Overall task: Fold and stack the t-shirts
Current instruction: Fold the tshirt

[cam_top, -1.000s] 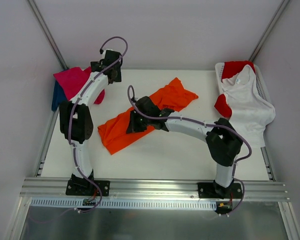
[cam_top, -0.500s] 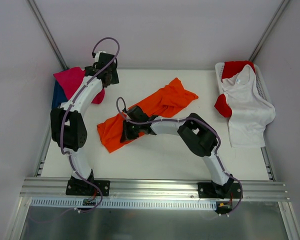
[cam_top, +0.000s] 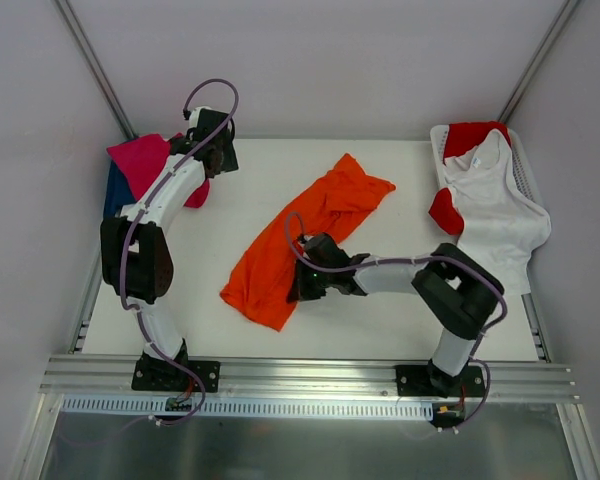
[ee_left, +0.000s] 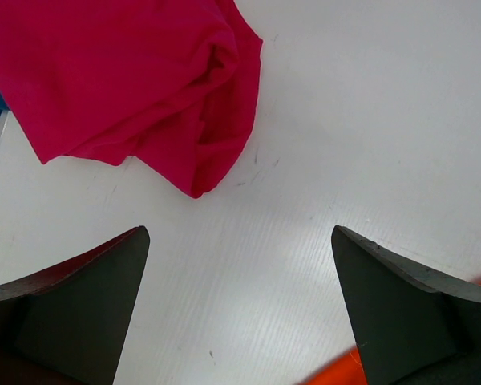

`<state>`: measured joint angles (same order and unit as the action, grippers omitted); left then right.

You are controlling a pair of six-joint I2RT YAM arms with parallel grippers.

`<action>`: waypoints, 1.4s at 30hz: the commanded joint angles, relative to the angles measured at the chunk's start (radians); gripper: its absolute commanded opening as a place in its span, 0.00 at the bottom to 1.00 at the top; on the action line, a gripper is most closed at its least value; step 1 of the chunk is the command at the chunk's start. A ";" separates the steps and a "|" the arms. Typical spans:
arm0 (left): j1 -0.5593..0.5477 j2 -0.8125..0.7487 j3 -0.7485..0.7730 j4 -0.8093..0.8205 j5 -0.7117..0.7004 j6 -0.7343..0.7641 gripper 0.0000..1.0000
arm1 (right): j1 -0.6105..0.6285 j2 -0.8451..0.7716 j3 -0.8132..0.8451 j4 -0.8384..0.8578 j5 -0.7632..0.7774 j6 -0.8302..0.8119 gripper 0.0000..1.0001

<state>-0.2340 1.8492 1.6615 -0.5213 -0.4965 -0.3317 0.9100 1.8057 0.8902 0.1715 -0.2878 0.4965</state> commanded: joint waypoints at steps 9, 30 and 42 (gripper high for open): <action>0.004 0.008 0.035 0.003 0.087 -0.032 0.99 | -0.003 -0.345 -0.209 -0.647 0.484 0.085 0.00; -0.088 0.077 0.092 0.167 0.684 0.037 0.99 | 0.063 -1.019 -0.194 -1.050 0.702 0.199 0.99; -0.249 0.570 0.558 0.208 1.191 -0.072 0.07 | 0.064 -0.902 -0.120 -0.991 0.753 0.157 0.99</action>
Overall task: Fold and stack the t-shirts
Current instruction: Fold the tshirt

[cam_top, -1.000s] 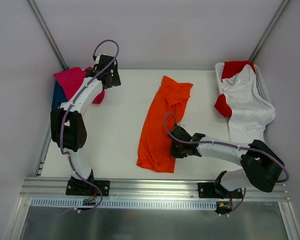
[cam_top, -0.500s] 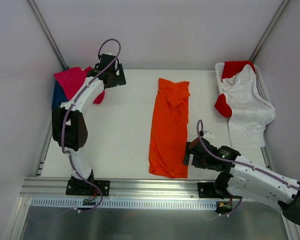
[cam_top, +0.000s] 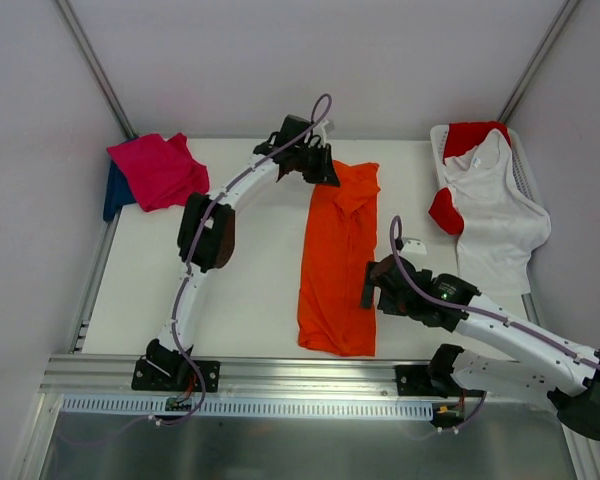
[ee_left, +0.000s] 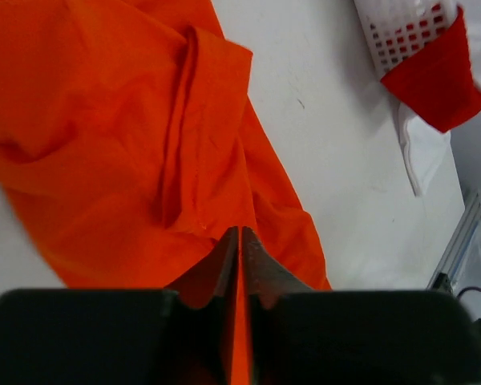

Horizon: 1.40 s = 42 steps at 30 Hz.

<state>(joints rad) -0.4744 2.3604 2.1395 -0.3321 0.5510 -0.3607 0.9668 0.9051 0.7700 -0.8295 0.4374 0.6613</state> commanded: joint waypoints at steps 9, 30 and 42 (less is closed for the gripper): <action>-0.032 0.157 0.085 0.068 0.080 -0.052 0.00 | 0.007 -0.034 -0.031 -0.014 0.050 0.031 1.00; -0.035 0.143 0.083 -0.074 -0.592 0.192 0.00 | 0.004 -0.029 -0.008 -0.028 0.089 0.020 1.00; 0.062 0.197 0.236 -0.113 -0.631 0.299 0.05 | -0.013 -0.003 -0.005 -0.030 0.107 0.004 0.99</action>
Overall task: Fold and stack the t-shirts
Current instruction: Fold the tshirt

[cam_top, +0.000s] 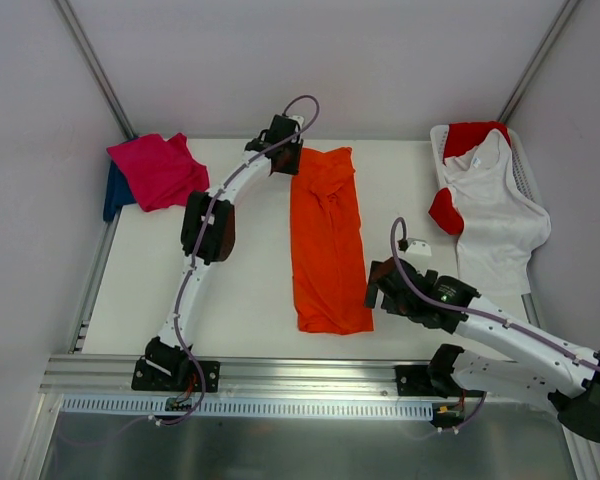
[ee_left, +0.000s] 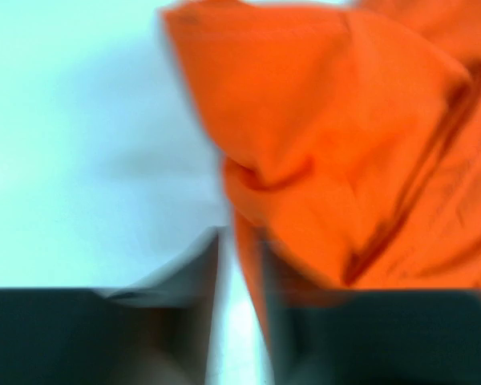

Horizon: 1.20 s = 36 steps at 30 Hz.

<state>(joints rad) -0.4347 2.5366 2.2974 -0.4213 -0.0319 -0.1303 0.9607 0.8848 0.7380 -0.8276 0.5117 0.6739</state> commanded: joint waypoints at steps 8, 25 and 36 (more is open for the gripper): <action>0.011 -0.375 0.061 -0.019 -0.097 0.049 0.99 | -0.033 0.144 0.122 0.031 0.034 -0.138 0.99; -0.277 -1.357 -1.728 0.385 0.125 -0.761 0.86 | -0.091 0.042 -0.111 0.301 -0.170 -0.153 0.99; -0.343 -1.268 -1.853 0.711 0.225 -0.917 0.82 | -0.168 -0.116 -0.295 0.435 -0.305 -0.086 0.90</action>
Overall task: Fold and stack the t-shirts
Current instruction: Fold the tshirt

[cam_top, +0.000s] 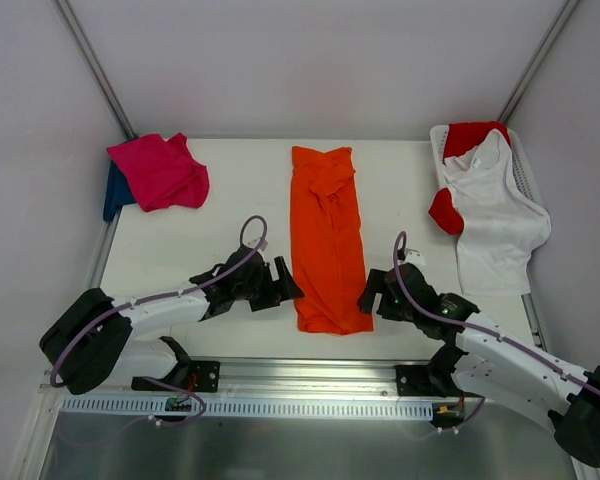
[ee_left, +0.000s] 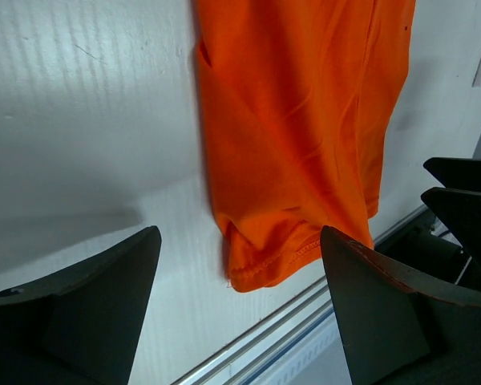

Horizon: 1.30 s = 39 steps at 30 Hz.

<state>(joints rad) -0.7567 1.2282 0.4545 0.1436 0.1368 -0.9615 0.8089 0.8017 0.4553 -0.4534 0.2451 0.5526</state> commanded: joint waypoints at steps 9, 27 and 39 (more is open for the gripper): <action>-0.124 0.113 0.107 -0.056 0.083 -0.135 0.77 | -0.099 -0.050 -0.063 0.061 -0.087 0.038 0.89; -0.243 0.126 0.148 -0.203 -0.023 -0.197 0.58 | -0.137 0.083 -0.138 0.220 -0.190 0.072 0.63; -0.247 0.315 0.253 -0.191 -0.065 -0.151 0.55 | -0.137 0.134 -0.158 0.291 -0.213 0.081 0.54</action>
<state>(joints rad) -0.9955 1.5028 0.6819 -0.0368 0.1020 -1.1362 0.6754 0.9222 0.3168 -0.1516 0.0402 0.6254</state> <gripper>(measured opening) 0.558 0.545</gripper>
